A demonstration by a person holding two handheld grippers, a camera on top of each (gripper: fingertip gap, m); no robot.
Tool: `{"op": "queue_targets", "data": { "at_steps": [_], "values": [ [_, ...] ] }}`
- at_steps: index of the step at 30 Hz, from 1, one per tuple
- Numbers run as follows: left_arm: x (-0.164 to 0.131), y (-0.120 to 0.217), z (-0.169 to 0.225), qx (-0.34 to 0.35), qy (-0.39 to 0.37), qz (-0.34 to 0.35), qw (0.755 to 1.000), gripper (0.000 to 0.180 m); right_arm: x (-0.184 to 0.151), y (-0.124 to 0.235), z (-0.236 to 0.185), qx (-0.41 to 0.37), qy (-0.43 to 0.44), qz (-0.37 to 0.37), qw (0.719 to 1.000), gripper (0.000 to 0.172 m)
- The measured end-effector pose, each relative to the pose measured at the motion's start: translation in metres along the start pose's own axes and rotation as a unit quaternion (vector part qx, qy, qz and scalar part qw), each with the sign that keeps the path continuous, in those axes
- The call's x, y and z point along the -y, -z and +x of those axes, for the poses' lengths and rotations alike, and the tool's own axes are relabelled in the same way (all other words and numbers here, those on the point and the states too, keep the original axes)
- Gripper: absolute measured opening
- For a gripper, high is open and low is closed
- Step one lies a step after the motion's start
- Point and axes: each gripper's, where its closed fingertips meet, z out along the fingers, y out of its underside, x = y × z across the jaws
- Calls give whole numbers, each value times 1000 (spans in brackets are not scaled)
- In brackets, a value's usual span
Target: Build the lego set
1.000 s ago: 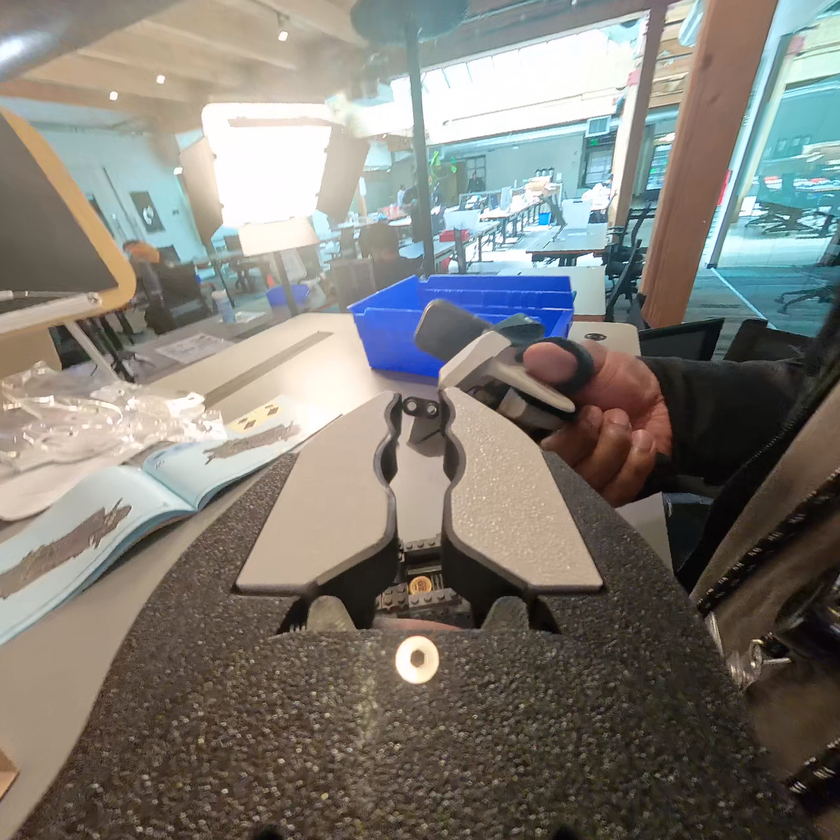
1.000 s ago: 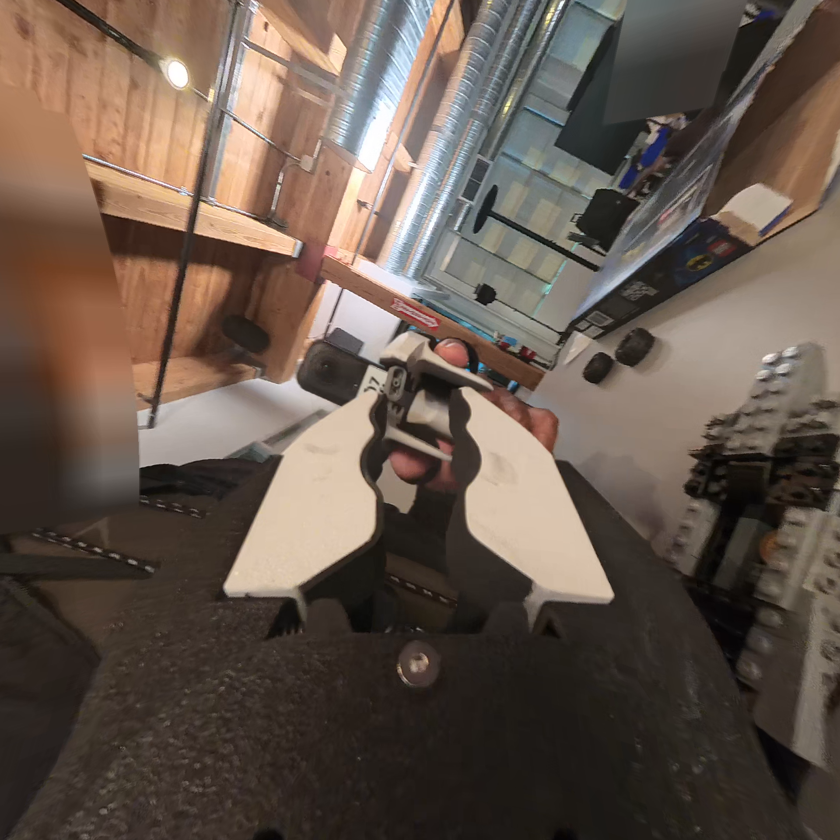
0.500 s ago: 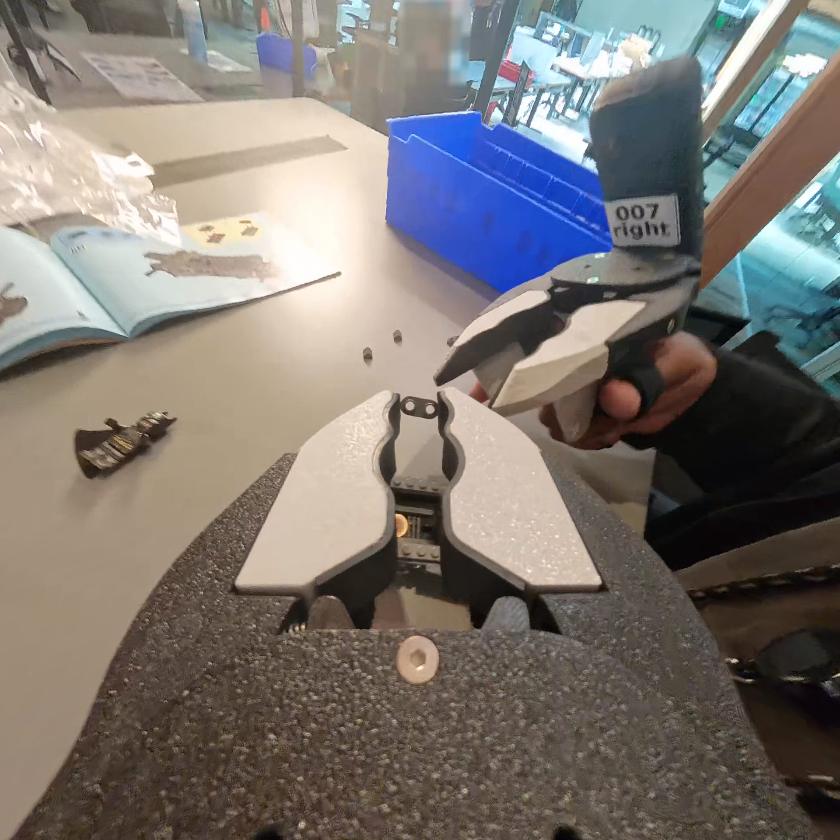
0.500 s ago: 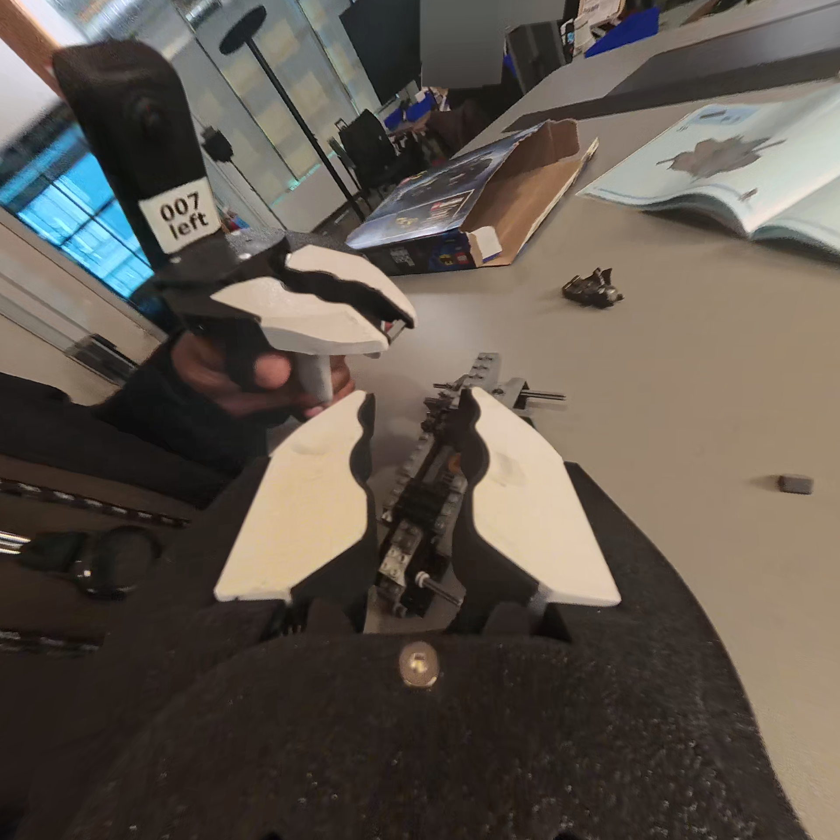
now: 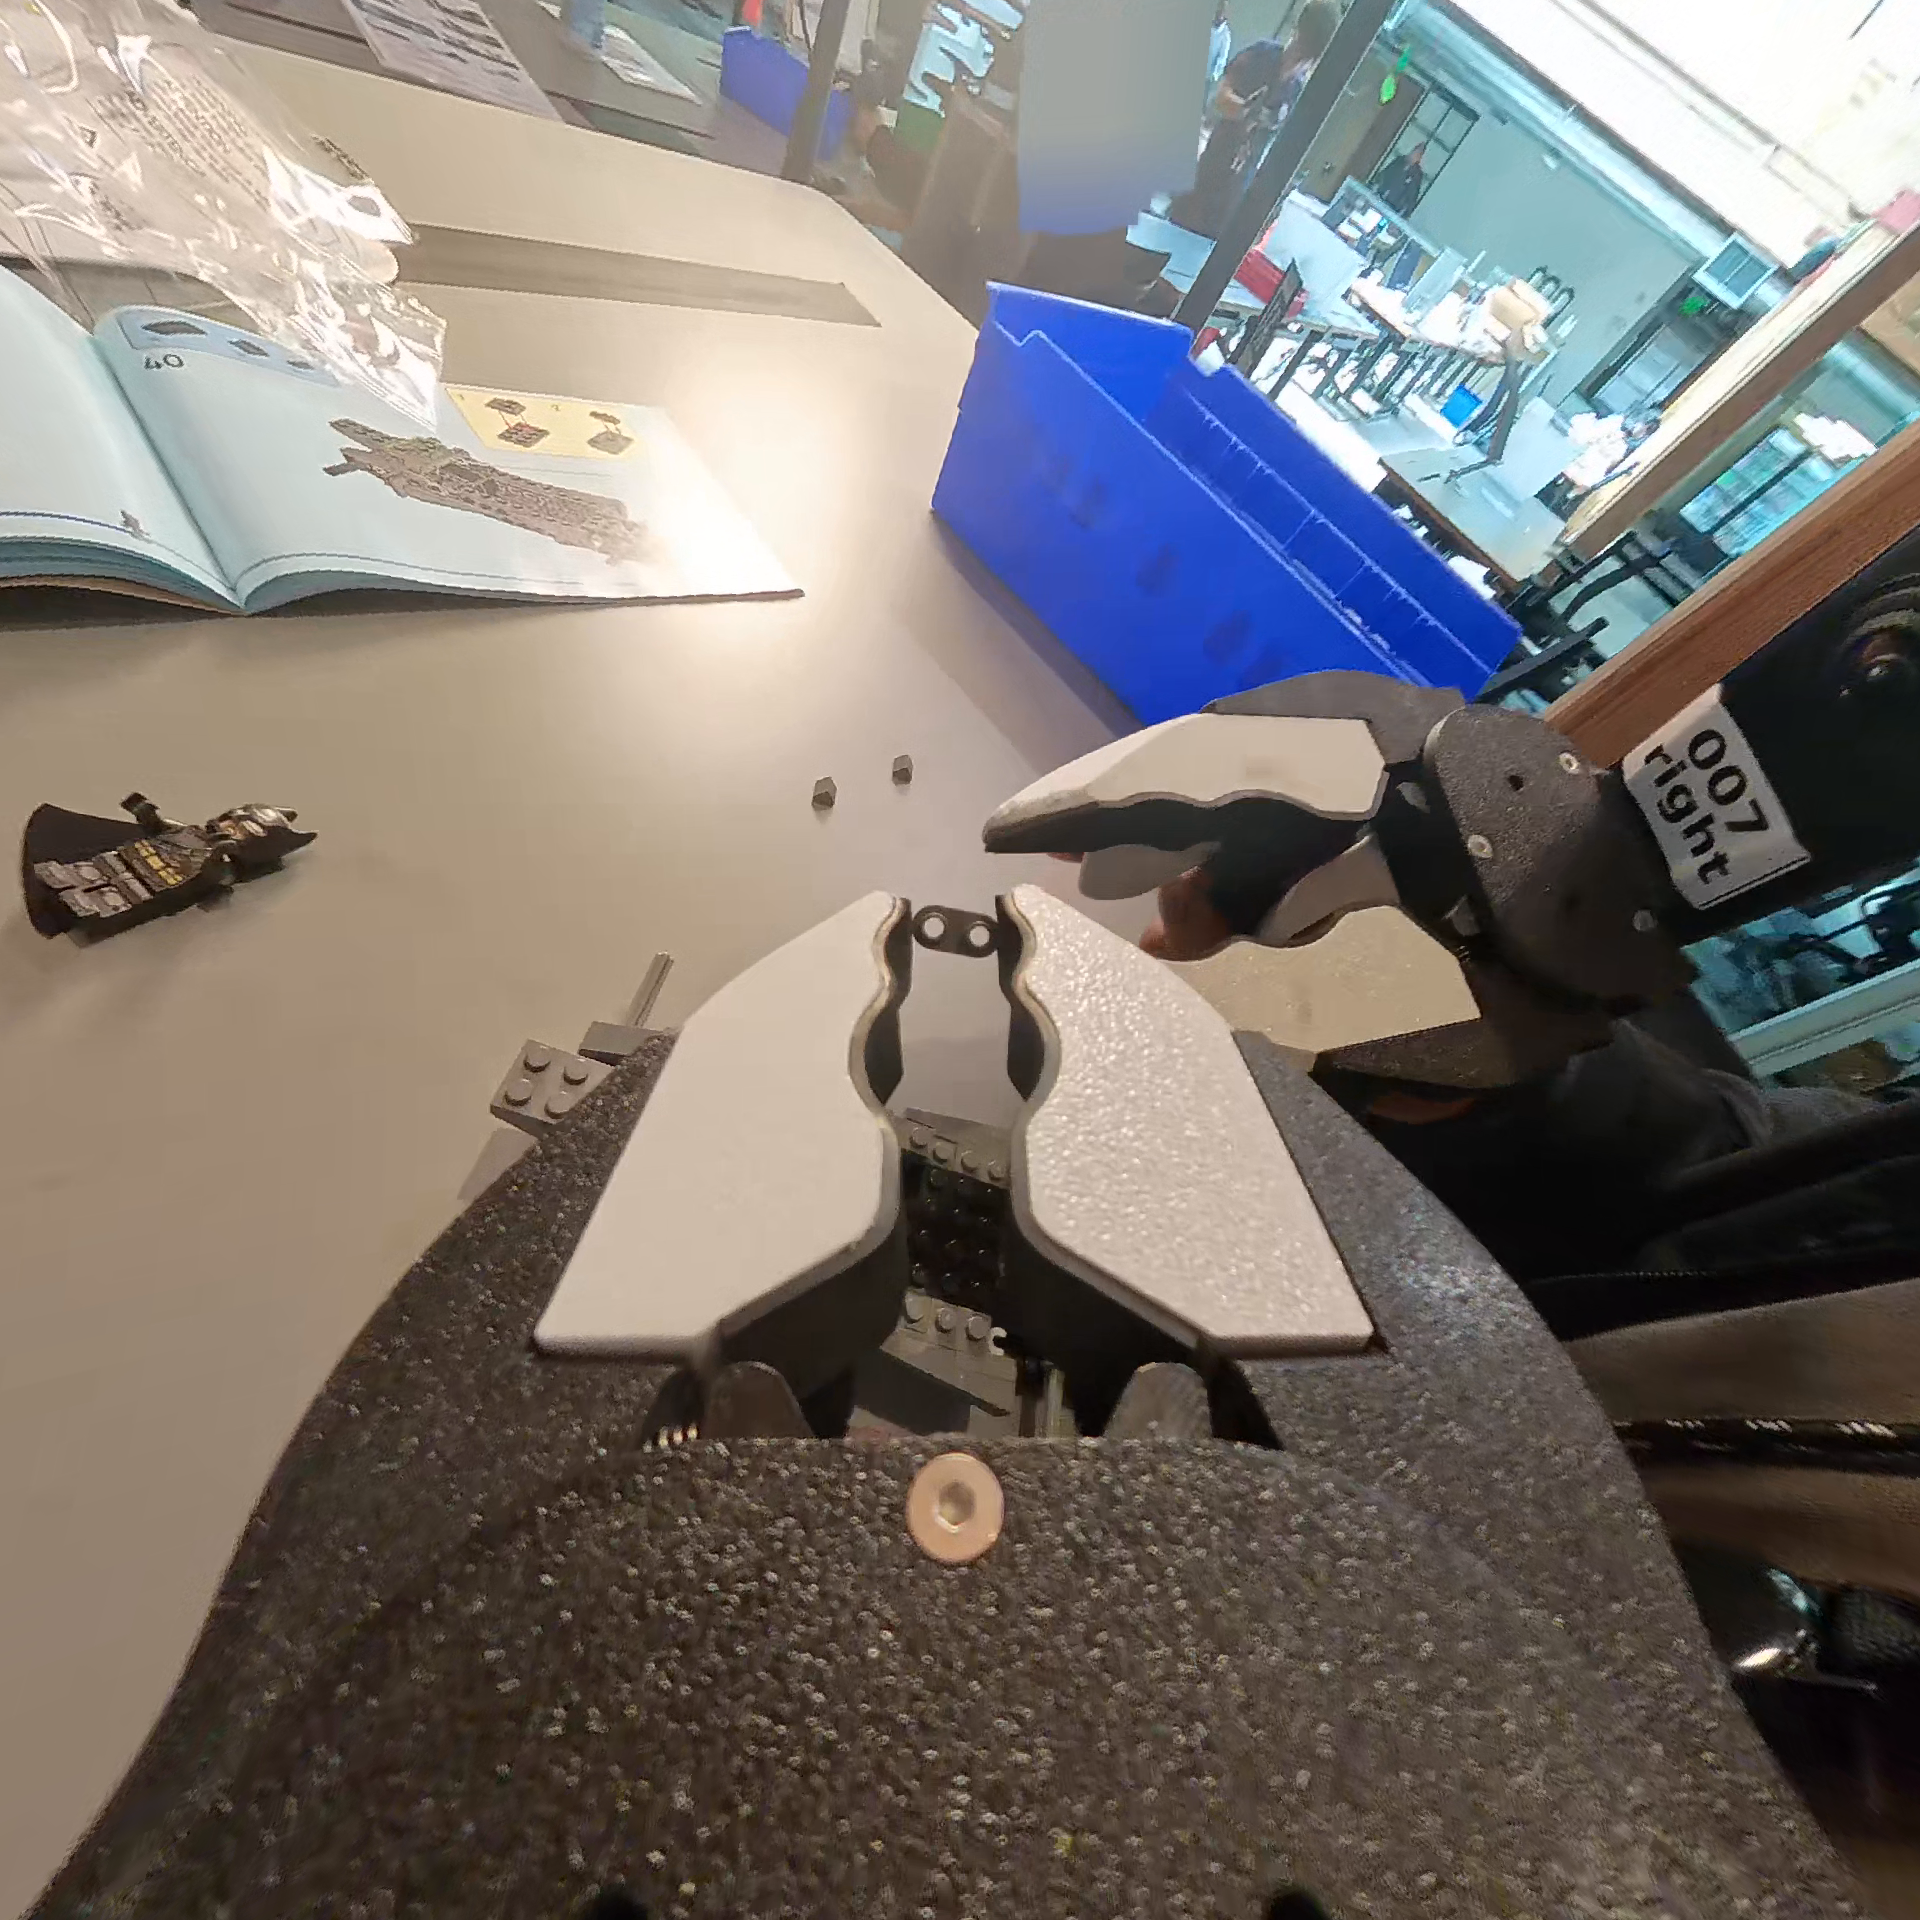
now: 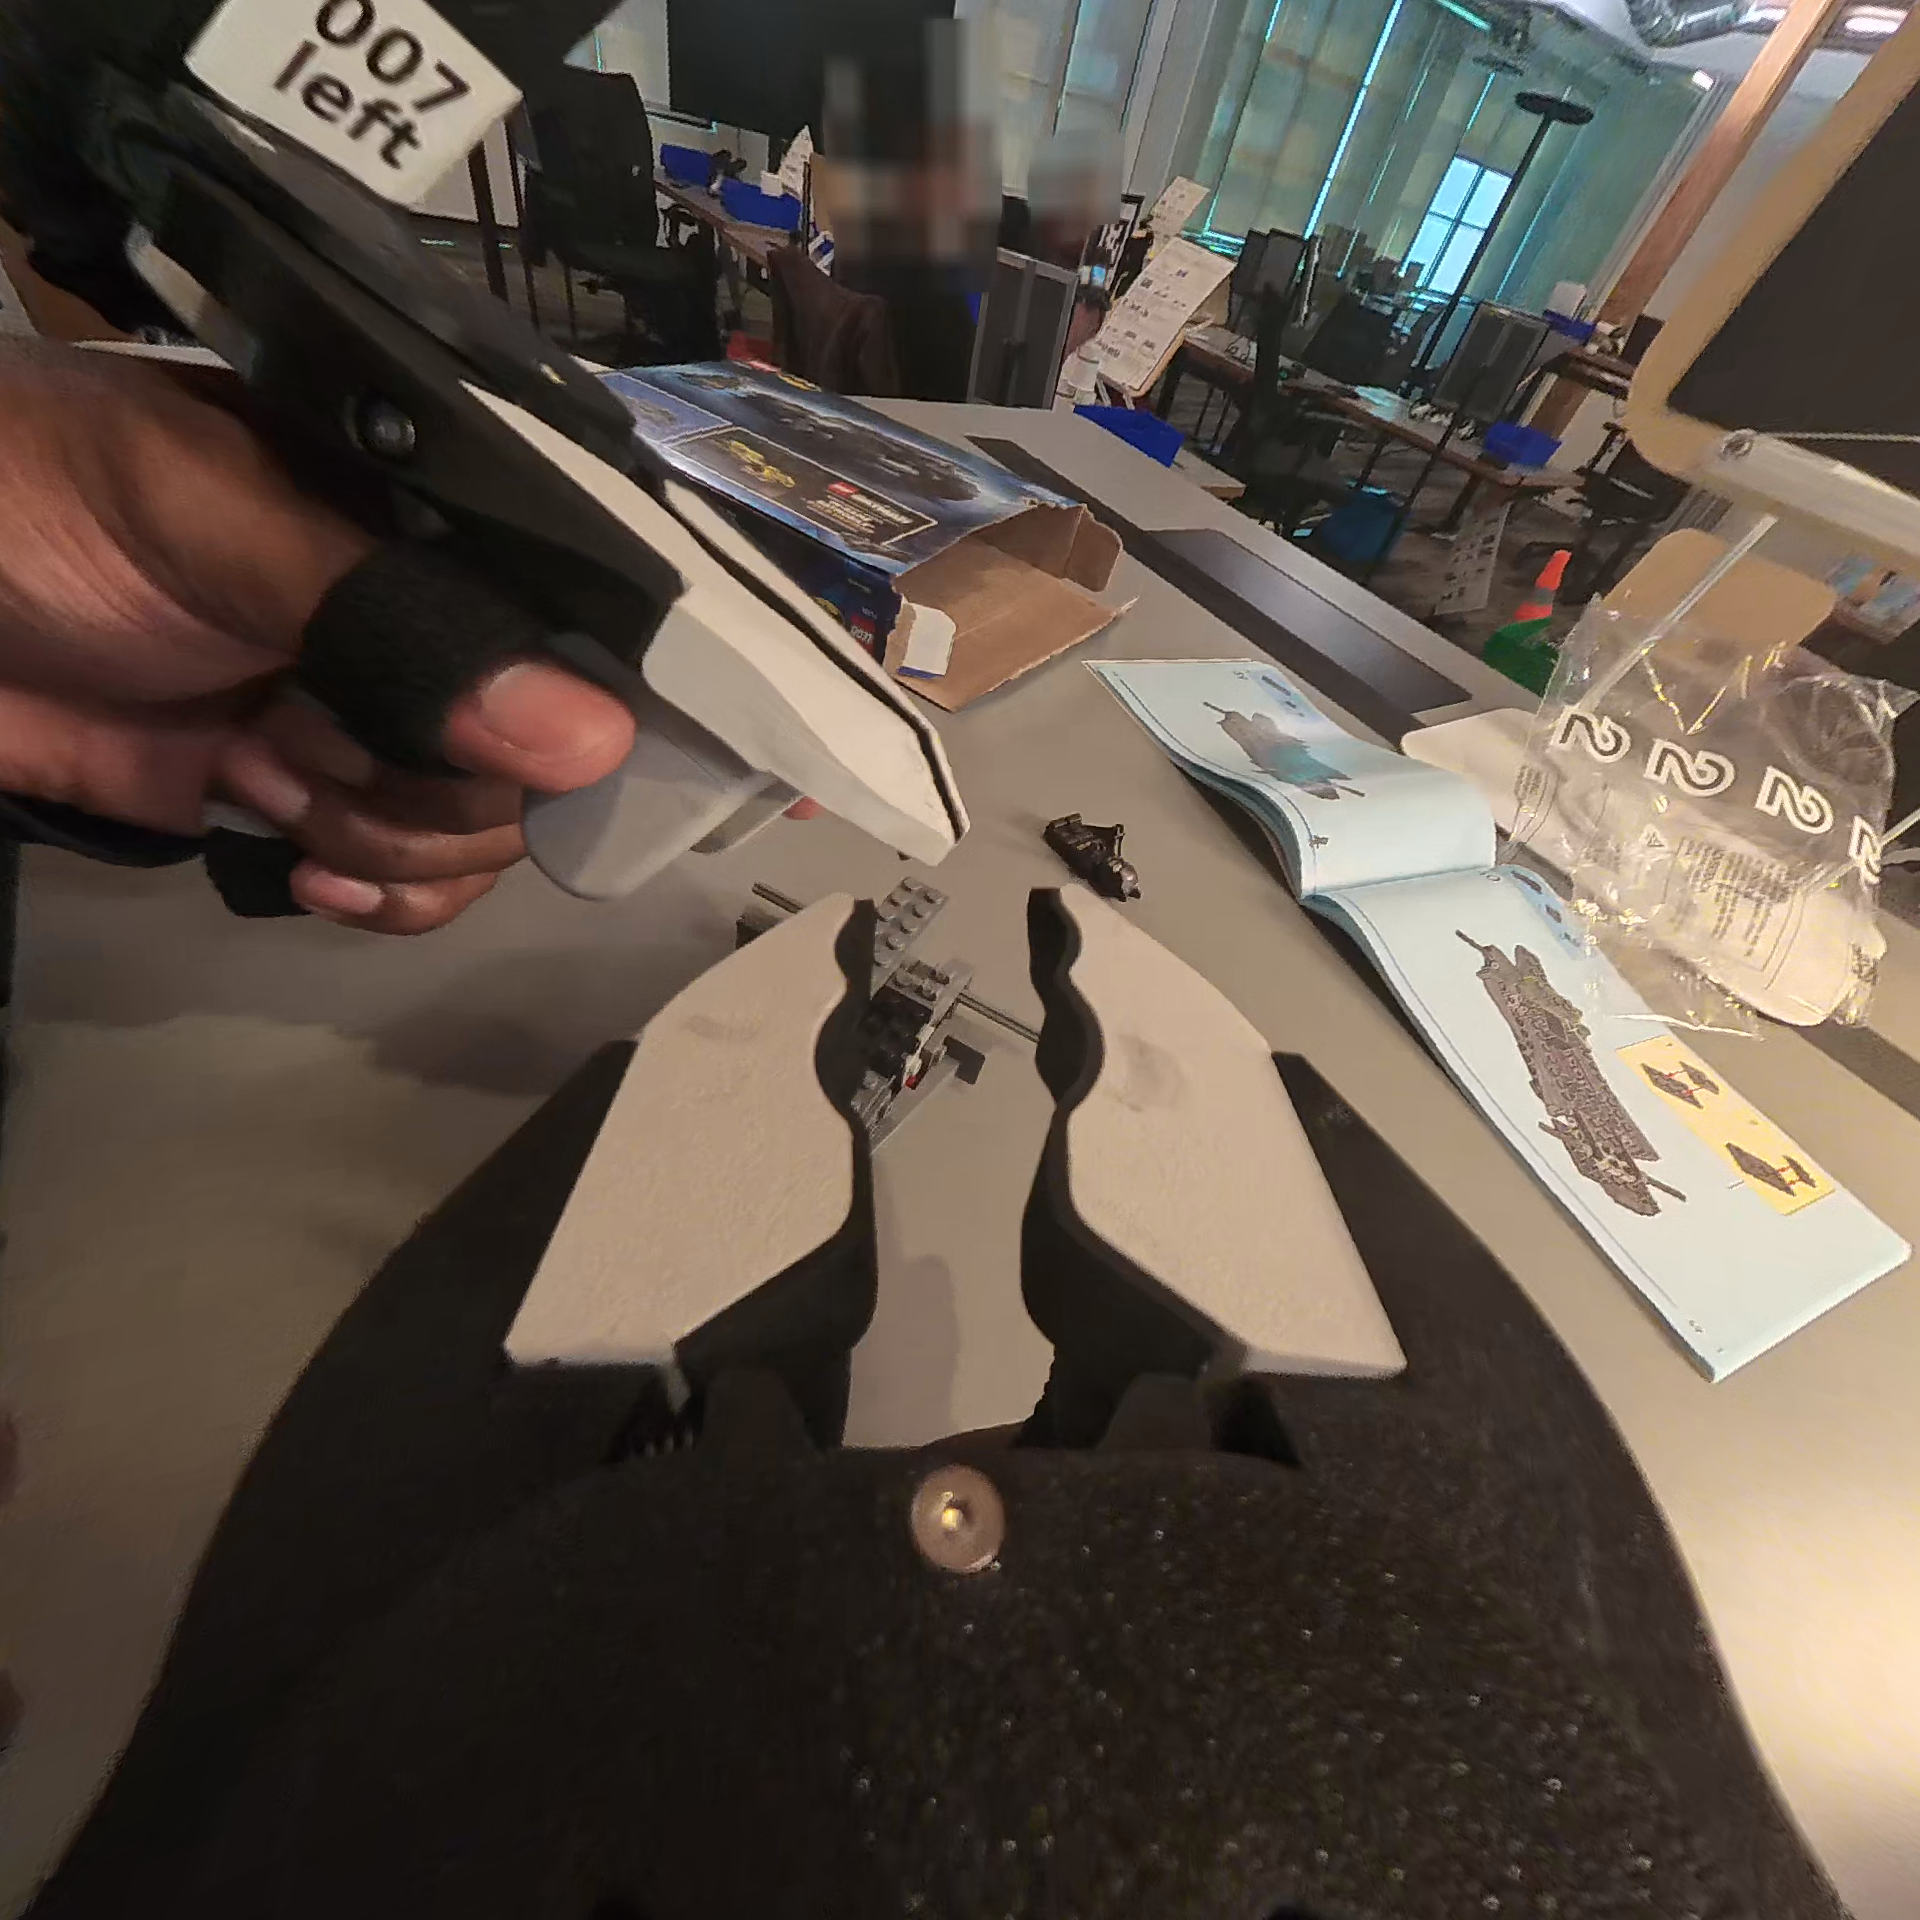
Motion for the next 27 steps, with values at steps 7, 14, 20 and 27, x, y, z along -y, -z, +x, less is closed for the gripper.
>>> {"op": "queue_targets", "data": {
  "at_steps": [7, 14, 20, 27],
  "values": [
    [-7, 0, -3, 62, -78, -46, 994, 16, -5, 0, -7, 5, 29, -12, 999, 29],
    [-10, -8, 12, 40, -67, -52, 996, 16, -4, 0, -12, -19, 59, -7, 998, 29],
    [-10, -10, 17, 33, -59, -52, 996, 16, 1, 3, -8, -51, 68, 8, 996, 25],
    [-11, -10, 17, 46, -75, -61, 994, 16, 2, 4, -6, -67, 86, 13, 994, 22]
  ]
}}
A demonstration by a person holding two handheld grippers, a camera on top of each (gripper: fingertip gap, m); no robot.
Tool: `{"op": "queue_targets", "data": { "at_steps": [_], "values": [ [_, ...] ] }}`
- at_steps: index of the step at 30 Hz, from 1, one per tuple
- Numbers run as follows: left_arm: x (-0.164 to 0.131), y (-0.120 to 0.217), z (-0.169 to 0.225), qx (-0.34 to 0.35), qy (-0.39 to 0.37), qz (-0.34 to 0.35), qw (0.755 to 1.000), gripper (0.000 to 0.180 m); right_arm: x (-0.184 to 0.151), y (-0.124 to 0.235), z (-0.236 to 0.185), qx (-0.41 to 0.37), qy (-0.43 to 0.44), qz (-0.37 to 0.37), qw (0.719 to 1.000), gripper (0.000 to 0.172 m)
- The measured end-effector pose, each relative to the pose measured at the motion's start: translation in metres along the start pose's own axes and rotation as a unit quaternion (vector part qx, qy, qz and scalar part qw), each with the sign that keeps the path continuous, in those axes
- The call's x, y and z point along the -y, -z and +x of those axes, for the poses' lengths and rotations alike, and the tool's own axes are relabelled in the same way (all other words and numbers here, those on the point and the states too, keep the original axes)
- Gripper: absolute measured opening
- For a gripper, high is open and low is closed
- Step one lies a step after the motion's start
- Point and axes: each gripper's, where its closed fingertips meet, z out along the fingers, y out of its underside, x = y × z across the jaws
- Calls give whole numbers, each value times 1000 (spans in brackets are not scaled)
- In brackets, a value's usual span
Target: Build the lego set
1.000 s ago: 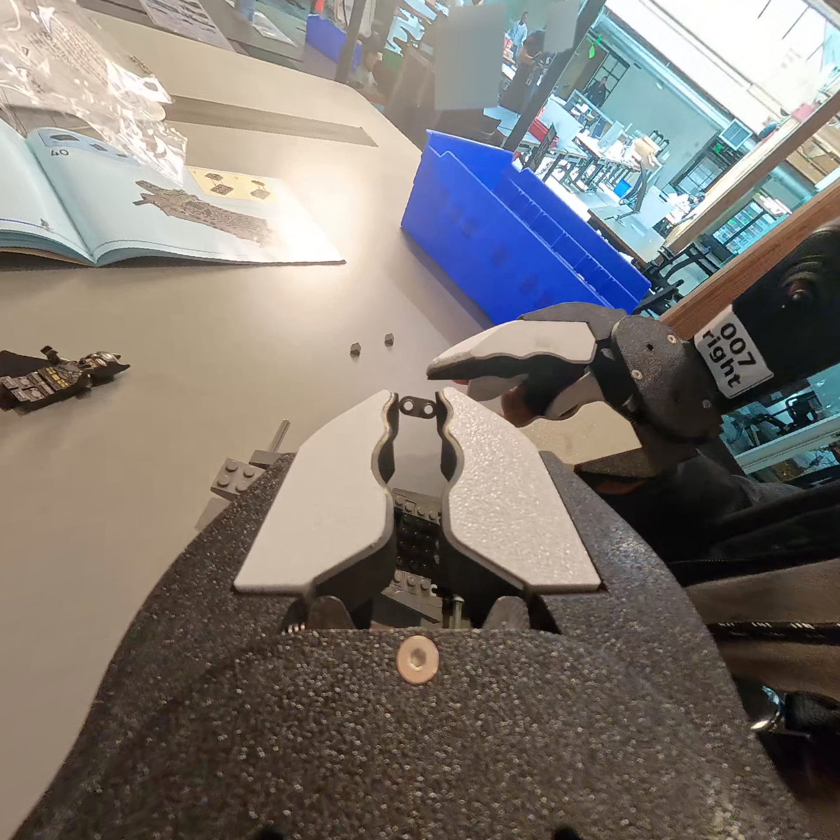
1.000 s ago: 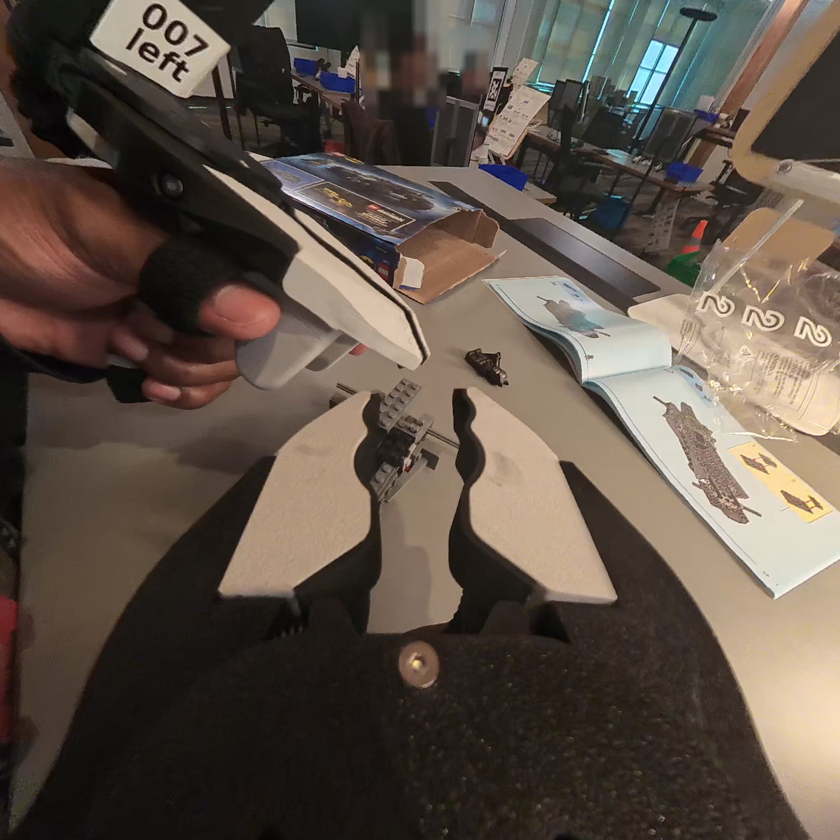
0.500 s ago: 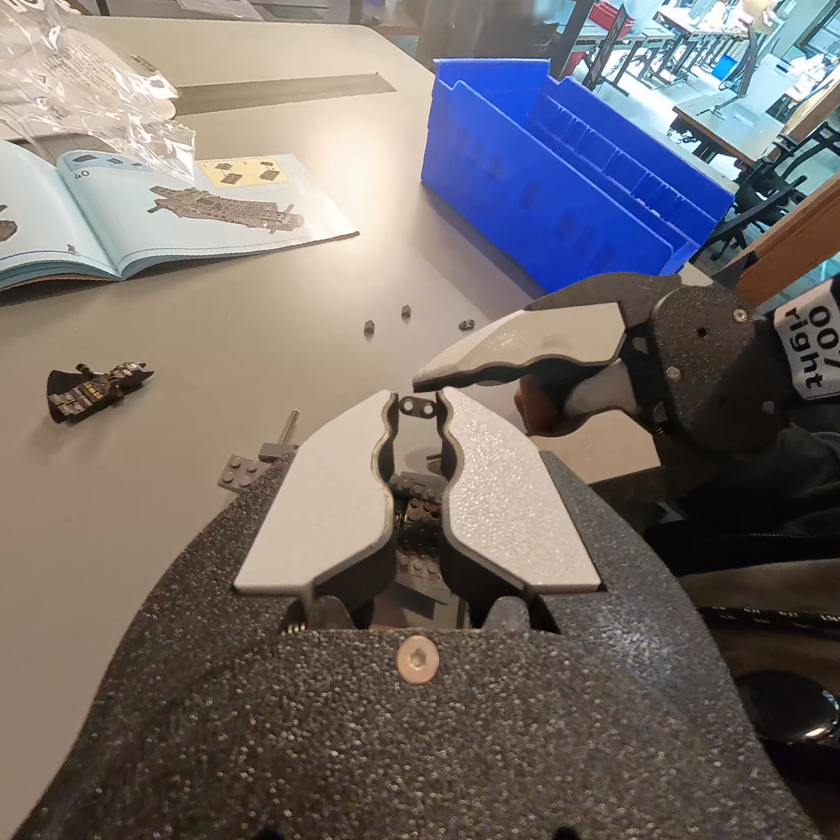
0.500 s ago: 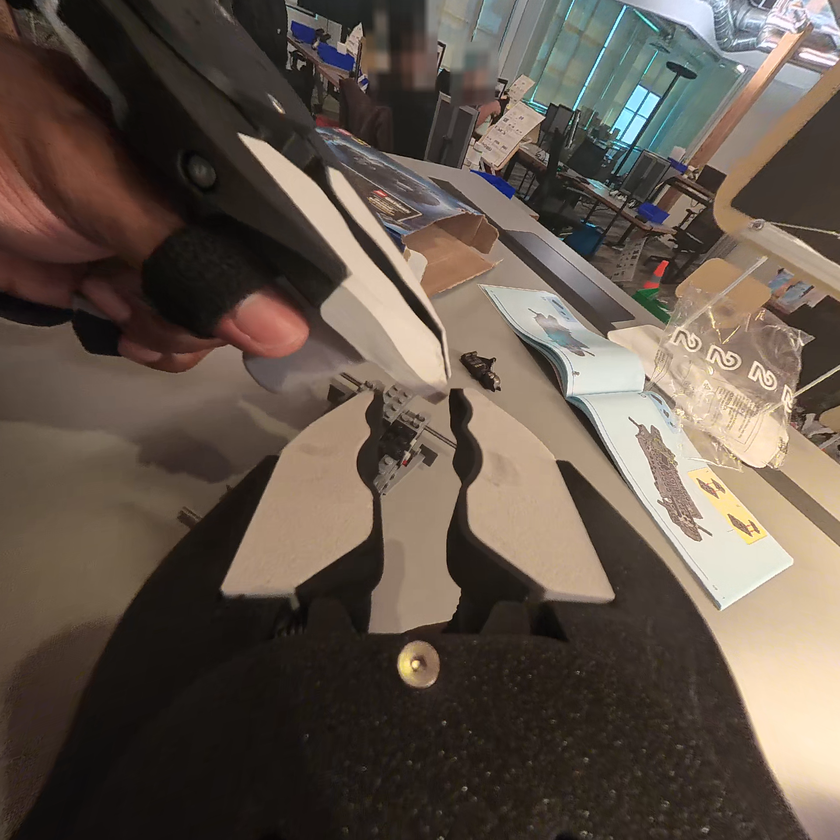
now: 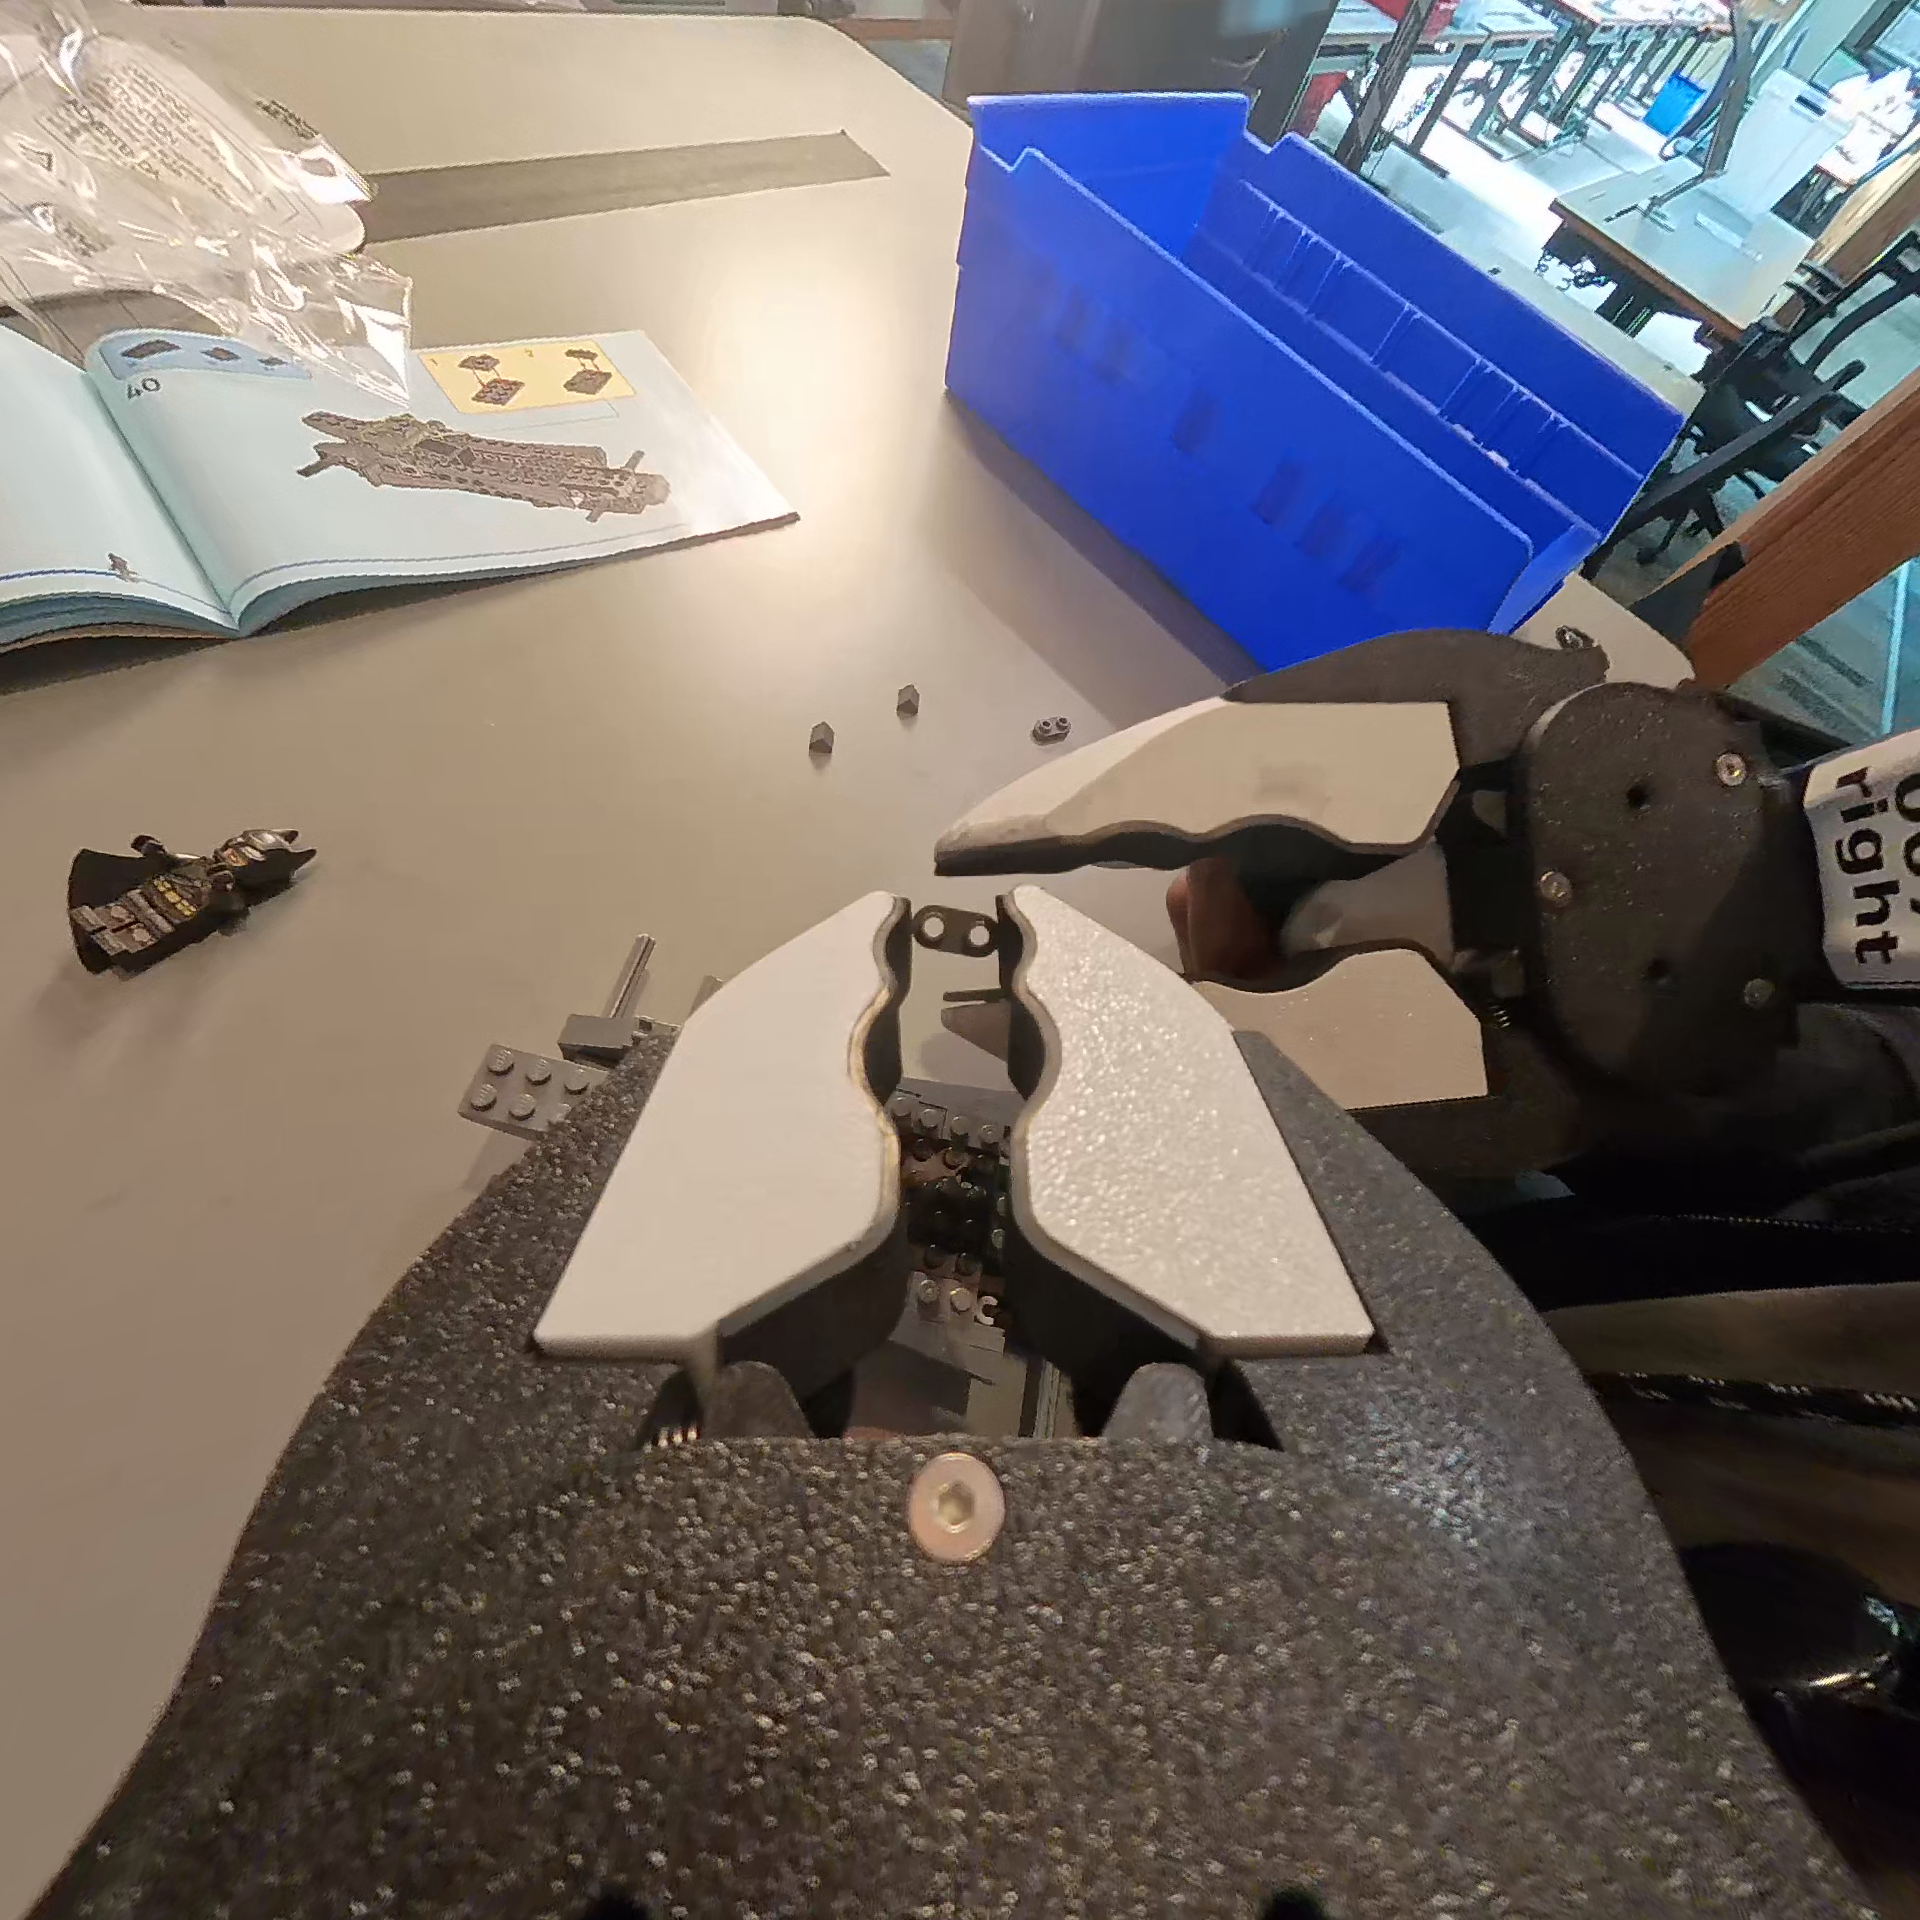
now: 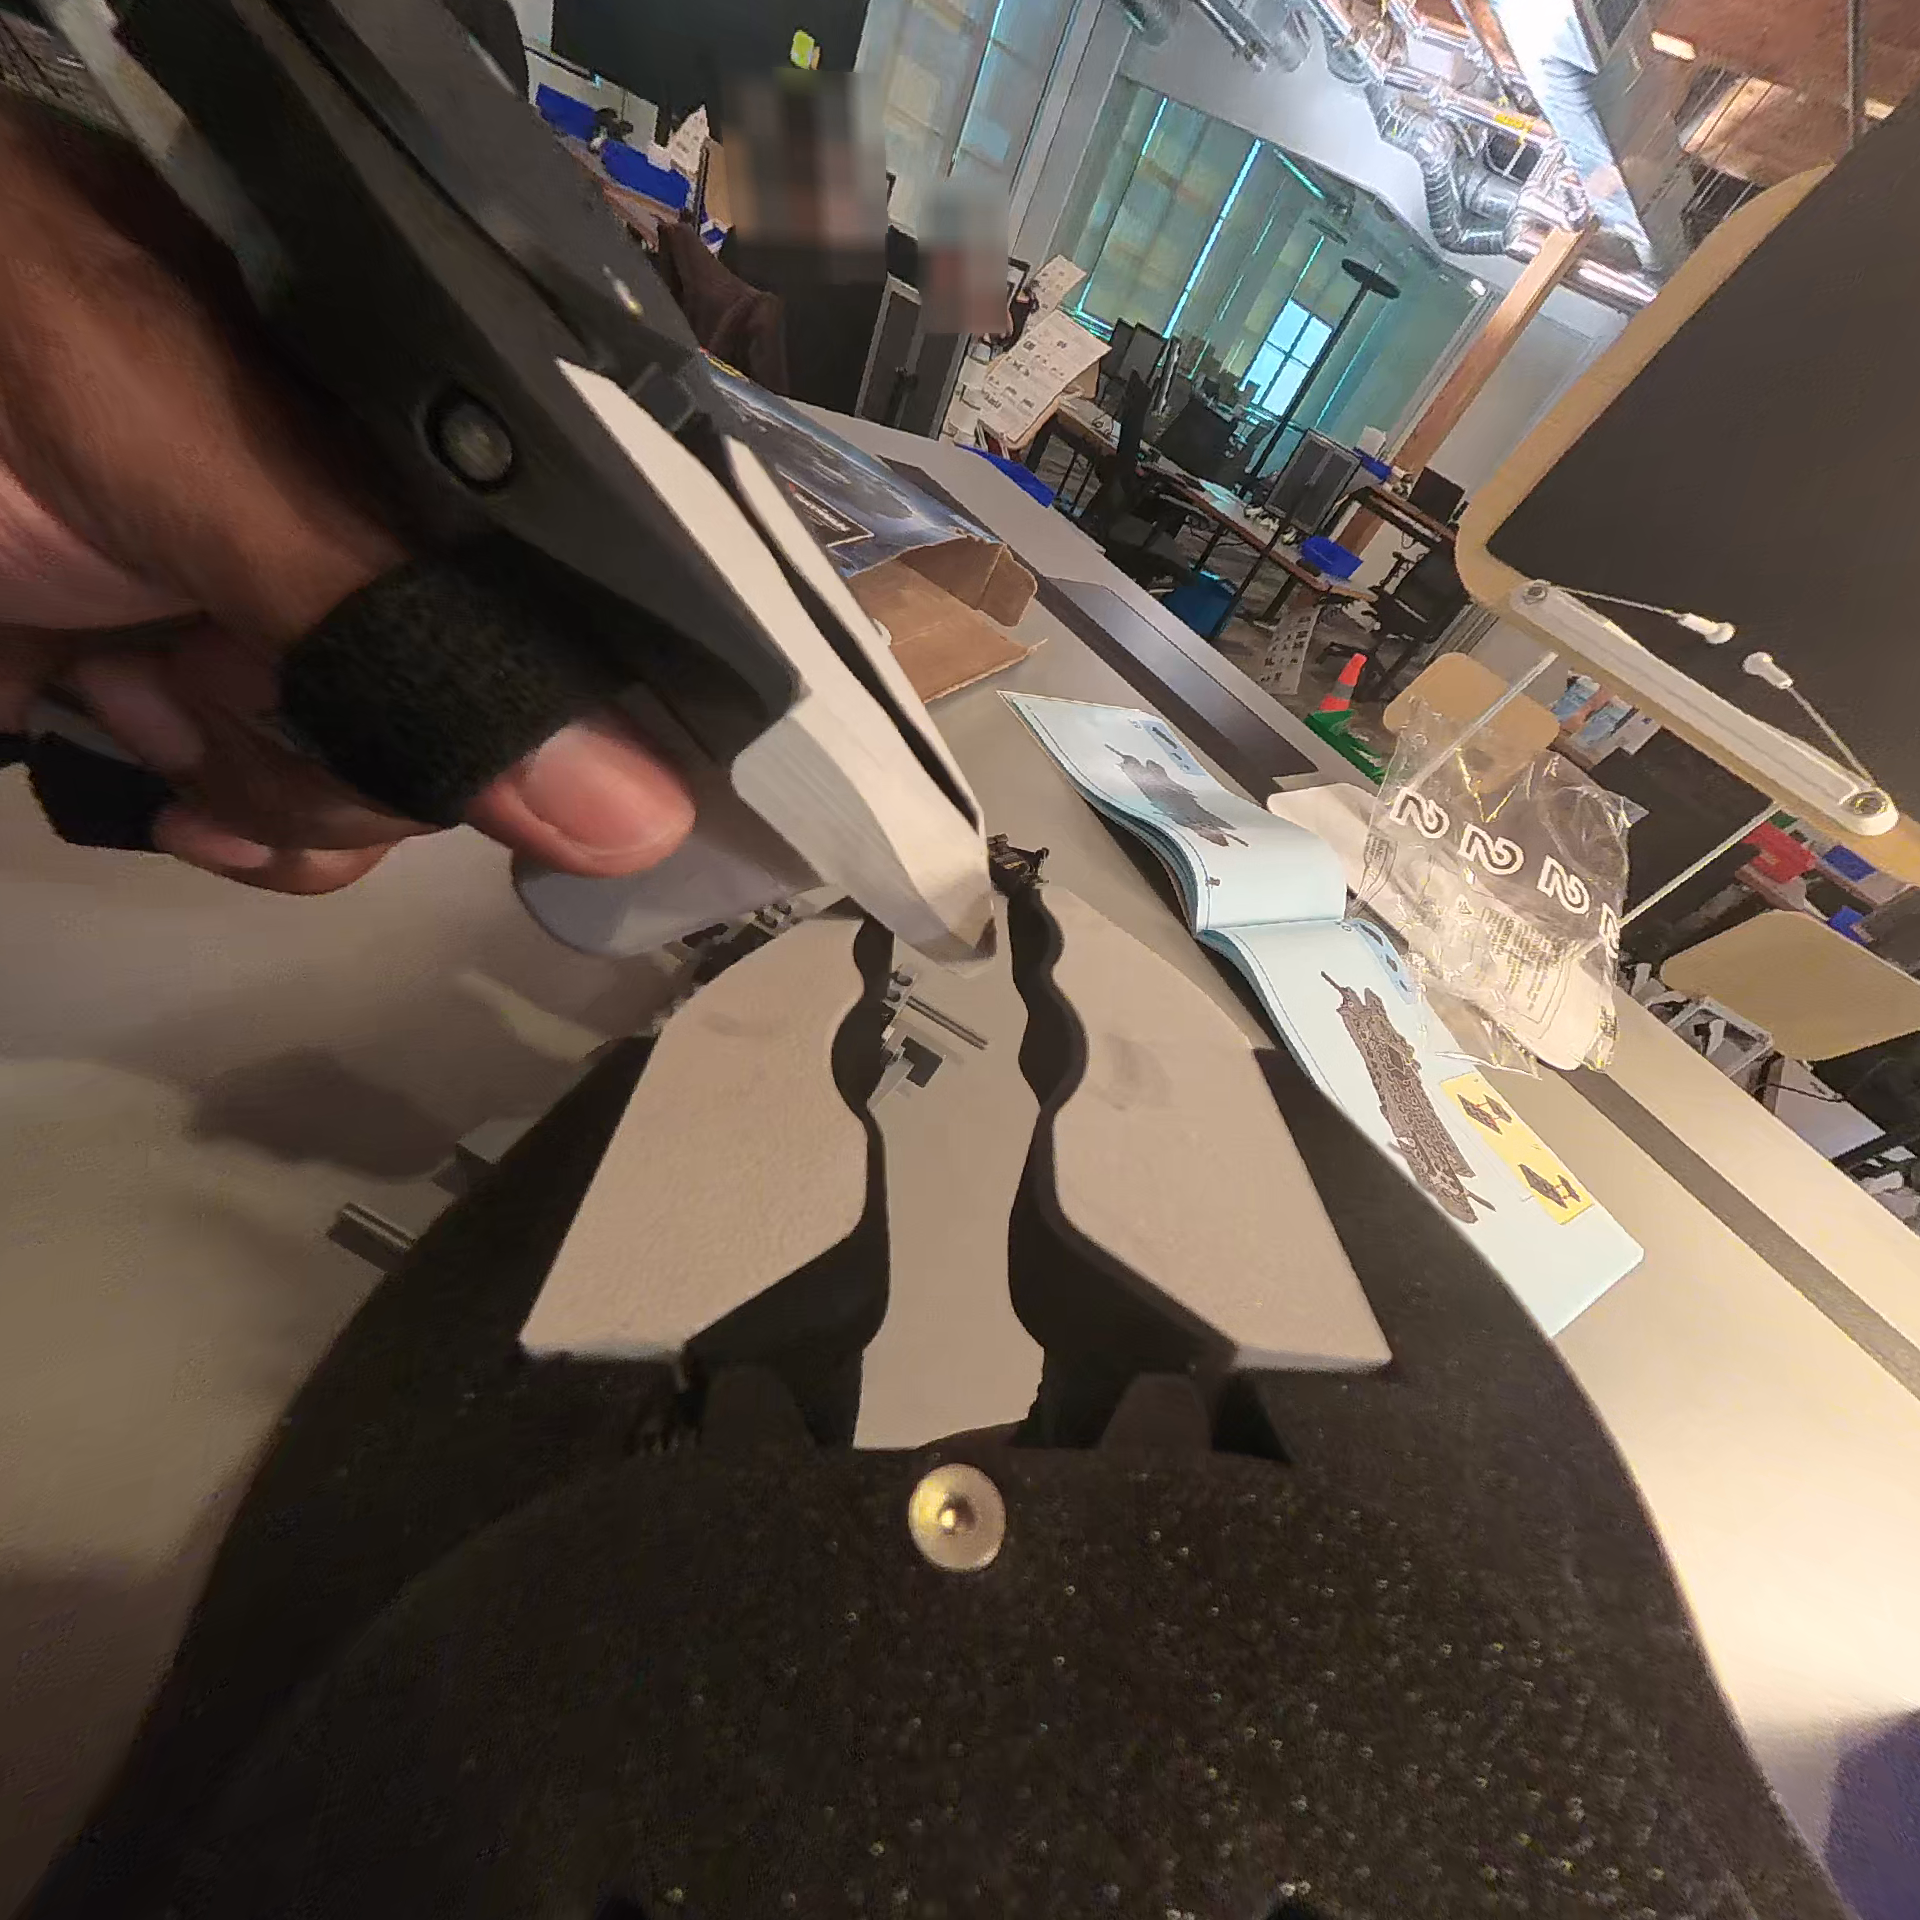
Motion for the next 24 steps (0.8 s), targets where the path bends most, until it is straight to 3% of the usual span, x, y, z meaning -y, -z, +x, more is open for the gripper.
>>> {"op": "queue_targets", "data": {
  "at_steps": [24],
  "values": [
    [4, 2, 3, -25, 36, 15, 999, 16, 1, 0, 4, -27, 13, 22, 999, 13]
  ]
}}
